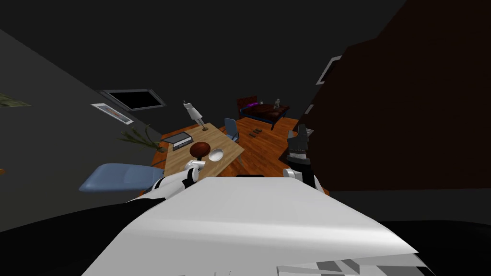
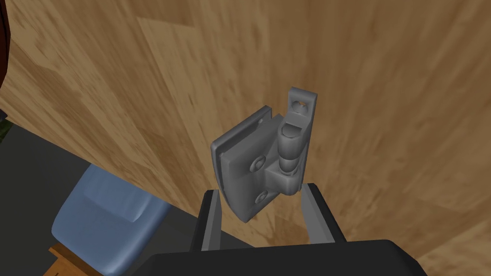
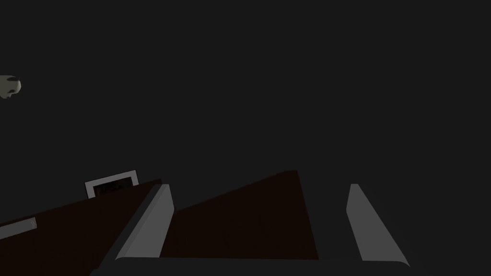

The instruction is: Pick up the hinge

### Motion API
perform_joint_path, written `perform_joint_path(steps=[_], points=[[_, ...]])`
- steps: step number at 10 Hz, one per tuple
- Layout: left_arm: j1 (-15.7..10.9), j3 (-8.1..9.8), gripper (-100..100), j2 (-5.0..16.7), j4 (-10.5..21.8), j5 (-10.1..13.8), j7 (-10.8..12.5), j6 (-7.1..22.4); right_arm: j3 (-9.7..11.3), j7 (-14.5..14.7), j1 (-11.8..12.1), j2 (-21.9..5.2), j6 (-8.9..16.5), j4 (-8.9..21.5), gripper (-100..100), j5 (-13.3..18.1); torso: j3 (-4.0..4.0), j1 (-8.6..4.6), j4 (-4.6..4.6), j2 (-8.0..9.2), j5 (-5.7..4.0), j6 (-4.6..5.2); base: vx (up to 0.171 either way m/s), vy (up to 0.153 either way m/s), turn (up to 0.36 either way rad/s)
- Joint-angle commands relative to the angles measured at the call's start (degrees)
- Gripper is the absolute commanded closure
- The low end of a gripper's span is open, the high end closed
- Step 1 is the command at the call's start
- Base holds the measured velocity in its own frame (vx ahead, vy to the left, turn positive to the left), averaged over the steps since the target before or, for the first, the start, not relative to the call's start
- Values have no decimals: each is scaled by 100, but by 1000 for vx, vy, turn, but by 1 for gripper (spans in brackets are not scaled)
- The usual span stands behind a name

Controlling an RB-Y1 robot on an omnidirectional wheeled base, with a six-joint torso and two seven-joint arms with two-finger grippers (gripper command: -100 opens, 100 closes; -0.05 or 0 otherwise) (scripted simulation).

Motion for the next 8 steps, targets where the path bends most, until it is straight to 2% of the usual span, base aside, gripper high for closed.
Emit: perform_joint_path(steps=[1, 4, 5, 8], points=[[58, 12, 100, -8, -118, 97, -168, -12, 0, 0, 0, 0, 0, 0, 0, 0, 0, 0, 0, 0, 0, 0, 81, -89, 106], [25, -40, 100, 120, -44, 388, -683, -276, 0, 0, 0, 0, 0, 0, 0, 0, -3, 2, 1, -6, -3, 7, 95, -74, 196], [25, -40, 100, 120, -44, 388, -683, -276, 0, 0, 0, 0, 0, 0, 0, 0, -4, 1, -1, -7, -3, 3, 85, -74, 95], [-7, -93, 100, 248, 31, 678, -1165, -541, 0, 0, 0, 0, 0, 0, 0, 0, -4, -1, 0, -8, -5, 7, 92, -85, 191]])
